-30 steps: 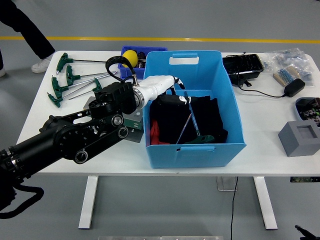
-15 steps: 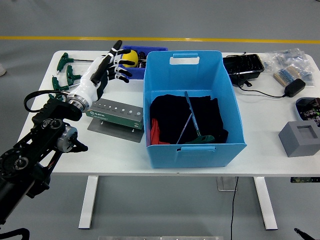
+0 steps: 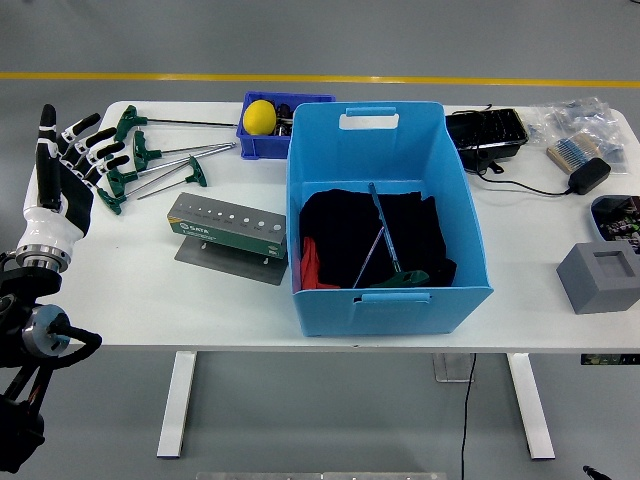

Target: Lift tool from toolbox,place it in box,lift tool from toolbox,place it in box

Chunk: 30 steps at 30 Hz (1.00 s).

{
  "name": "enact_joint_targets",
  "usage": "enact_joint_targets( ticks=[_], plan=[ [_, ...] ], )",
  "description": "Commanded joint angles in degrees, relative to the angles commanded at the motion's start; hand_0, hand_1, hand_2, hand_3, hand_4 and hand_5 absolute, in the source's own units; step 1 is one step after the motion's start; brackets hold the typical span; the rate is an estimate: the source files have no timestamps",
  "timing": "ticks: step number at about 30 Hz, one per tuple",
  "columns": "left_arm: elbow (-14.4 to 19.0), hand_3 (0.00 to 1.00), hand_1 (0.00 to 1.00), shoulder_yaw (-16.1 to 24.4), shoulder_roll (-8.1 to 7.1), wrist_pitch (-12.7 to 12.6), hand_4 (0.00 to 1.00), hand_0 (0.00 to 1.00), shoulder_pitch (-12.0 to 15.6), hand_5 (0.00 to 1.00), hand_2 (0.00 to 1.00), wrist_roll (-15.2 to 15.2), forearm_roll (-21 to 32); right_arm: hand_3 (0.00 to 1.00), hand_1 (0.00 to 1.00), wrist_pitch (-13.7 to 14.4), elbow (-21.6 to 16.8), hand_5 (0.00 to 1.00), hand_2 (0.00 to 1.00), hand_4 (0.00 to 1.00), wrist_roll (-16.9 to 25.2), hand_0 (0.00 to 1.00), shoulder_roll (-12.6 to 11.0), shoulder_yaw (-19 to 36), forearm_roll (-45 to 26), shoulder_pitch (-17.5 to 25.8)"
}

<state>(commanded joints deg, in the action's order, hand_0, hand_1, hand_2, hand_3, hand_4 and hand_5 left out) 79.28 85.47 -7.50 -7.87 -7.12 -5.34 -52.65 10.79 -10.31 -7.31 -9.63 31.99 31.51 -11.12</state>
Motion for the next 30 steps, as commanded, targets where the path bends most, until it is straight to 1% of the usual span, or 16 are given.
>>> enact_joint_targets(
  ticks=[1,2,3,5,8,10,13,14,15,18,22,26,27,30],
  plan=[
    [0.24,0.681,0.584,0.81,0.74,0.53,0.880,0.519,0.60,0.913,0.652,0.84,-2.05,0.564,0.599,0.00,0.00,0.679,0.669,0.822,-0.01,0.619,0.05,-0.03,-0.02,0.06],
    [0.54,0.681,0.584,1.75,1.82,1.37,0.880,0.519,1.55,0.913,0.652,2.00,-4.44,0.564,0.599,0.00,0.00,0.679,0.669,0.822,-0.01,0.619,0.10,-0.14,-0.11,0.15],
    [0.65,0.686,0.587,2.21,2.51,1.94,0.885,0.536,2.27,0.932,0.671,2.58,-6.12,0.564,0.600,-0.01,0.00,0.680,0.670,0.821,-0.02,0.619,0.12,-0.20,-0.17,0.21],
    [0.46,0.686,0.587,2.31,3.20,2.51,0.885,0.536,3.43,0.932,0.671,2.93,-8.56,0.564,0.600,0.00,0.00,0.680,0.670,0.821,-0.01,0.619,0.15,-0.32,-0.26,0.29],
    [0.08,0.686,0.587,2.18,3.17,3.38,0.885,0.536,3.92,0.932,0.671,3.85,-10.48,0.564,0.600,-0.01,0.00,0.680,0.670,0.821,0.00,0.619,0.12,-0.50,-0.35,0.32],
    [-0.08,0.691,0.600,2.00,2.75,4.45,0.884,0.554,3.68,0.919,0.690,5.07,-12.51,0.564,0.600,-0.02,-0.02,0.679,0.670,0.821,-0.01,0.619,0.07,-0.45,-0.28,0.37],
    [-0.16,0.691,0.600,1.49,2.35,4.94,0.884,0.554,2.99,0.919,0.690,5.22,-13.10,0.564,0.600,-0.03,-0.05,0.679,0.670,0.821,0.02,0.619,-0.02,-0.59,-0.39,0.26],
    [-0.18,0.691,0.600,1.35,2.29,4.95,0.884,0.554,2.70,0.919,0.690,5.11,-13.05,0.564,0.600,-0.02,-0.05,0.679,0.670,0.821,0.04,0.619,-0.04,-0.68,-0.51,0.20],
    [-0.20,0.694,0.603,1.20,2.28,4.89,0.875,0.561,2.38,0.887,0.695,4.93,-12.97,0.563,0.602,-0.02,-0.07,0.680,0.670,0.820,0.08,0.619,-0.07,-0.82,-0.71,0.14],
    [-0.26,0.694,0.603,0.86,2.38,4.90,0.875,0.561,1.91,0.887,0.695,4.61,-12.75,0.563,0.602,0.01,-0.08,0.680,0.670,0.820,0.24,0.619,-0.13,-1.28,-1.52,0.00],
    [-0.36,0.697,0.617,0.30,2.49,5.01,0.874,0.565,1.98,0.884,0.703,4.02,-12.52,0.562,0.600,0.10,-0.05,0.681,0.670,0.819,0.45,0.619,-0.15,-1.70,-2.31,-0.14],
    [-0.69,0.697,0.617,-0.04,2.53,4.35,0.874,0.565,2.12,0.884,0.703,2.61,-11.97,0.562,0.600,0.11,-0.05,0.681,0.670,0.819,0.58,0.619,-0.24,-1.99,-2.69,-0.27],
    [-0.75,0.717,0.686,-0.09,2.52,4.24,0.874,0.611,2.12,0.884,0.740,2.41,-11.89,0.562,0.600,0.11,-0.05,0.682,0.670,0.818,0.59,0.619,-0.25,-2.00,-2.68,-0.30],
    [-1.03,0.717,0.686,-0.28,2.52,3.69,0.874,0.611,2.03,0.884,0.740,1.41,-11.54,0.562,0.600,0.12,-0.06,0.682,0.670,0.818,0.64,0.619,-0.30,-2.09,-2.75,-0.45]
  ],
)
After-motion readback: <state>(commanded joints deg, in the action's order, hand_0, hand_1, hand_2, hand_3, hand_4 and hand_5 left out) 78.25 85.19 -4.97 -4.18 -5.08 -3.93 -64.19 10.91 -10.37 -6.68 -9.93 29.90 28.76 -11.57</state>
